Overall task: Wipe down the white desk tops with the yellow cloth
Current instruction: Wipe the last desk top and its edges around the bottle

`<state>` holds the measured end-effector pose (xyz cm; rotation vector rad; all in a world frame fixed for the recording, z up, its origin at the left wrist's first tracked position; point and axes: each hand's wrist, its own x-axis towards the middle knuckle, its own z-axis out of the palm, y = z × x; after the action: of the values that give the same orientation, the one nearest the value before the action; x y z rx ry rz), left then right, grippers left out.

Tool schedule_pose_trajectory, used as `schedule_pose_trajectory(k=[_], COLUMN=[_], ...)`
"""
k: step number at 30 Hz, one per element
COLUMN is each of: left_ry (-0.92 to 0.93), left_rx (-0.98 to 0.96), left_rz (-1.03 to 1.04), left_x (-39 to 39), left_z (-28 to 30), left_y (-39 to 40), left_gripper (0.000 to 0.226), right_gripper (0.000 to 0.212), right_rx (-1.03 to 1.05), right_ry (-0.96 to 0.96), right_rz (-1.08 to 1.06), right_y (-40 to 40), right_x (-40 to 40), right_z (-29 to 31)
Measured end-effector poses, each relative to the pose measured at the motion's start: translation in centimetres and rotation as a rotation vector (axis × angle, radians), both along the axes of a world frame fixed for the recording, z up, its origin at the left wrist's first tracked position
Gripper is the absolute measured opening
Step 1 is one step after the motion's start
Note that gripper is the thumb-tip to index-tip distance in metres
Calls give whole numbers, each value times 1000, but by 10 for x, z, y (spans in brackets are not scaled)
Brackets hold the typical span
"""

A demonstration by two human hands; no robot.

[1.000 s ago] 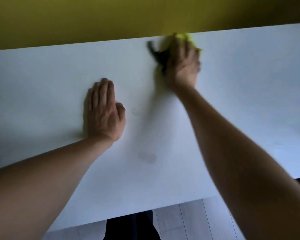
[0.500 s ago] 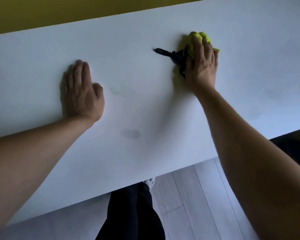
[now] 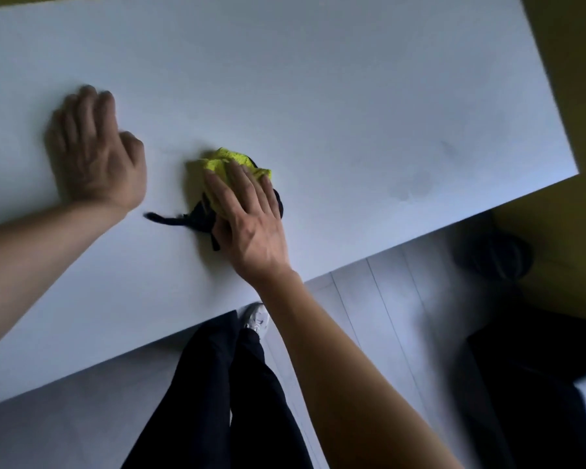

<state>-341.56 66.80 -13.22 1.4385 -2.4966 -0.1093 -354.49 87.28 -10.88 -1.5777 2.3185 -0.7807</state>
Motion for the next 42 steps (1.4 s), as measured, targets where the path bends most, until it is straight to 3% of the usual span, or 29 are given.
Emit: schedule_pose_trajectory(k=[3, 11, 18, 24, 28, 30, 36, 39, 42], left_ry=[26, 132, 76, 79, 76, 82, 105, 118, 106], left_rx=[34, 231, 137, 113, 109, 104, 73, 55, 53], left_rz=[-118, -179, -92, -52, -40, -34, -67, -75, -80], left_x=[-4, -74, -112, -117, -119, -120, -115, -115, -115], left_z=[4, 11, -3, -5, -6, -7, -11, -11, -11], left_y=[8, 88, 135, 138, 140, 140, 139, 136, 136], left_gripper=[51, 60, 54, 55, 56, 56, 55, 54, 54], right_gripper=[63, 68, 61, 66, 67, 72, 64, 62, 70], right_rx=[5, -13, -6, 57, 94, 97, 10, -39, 6], right_ry=[11, 21, 105, 169, 173, 165, 98, 97, 126], right_rz=[-7, 2, -15, -388, -624, -574, -24, 94, -62], right_y=[18, 37, 102, 164, 161, 145, 74, 60, 63], right_x=[-14, -25, -104, -262, -276, -241, -101, -110, -168], right_z=[-1, 3, -7, -15, -13, -12, -7, -11, -19])
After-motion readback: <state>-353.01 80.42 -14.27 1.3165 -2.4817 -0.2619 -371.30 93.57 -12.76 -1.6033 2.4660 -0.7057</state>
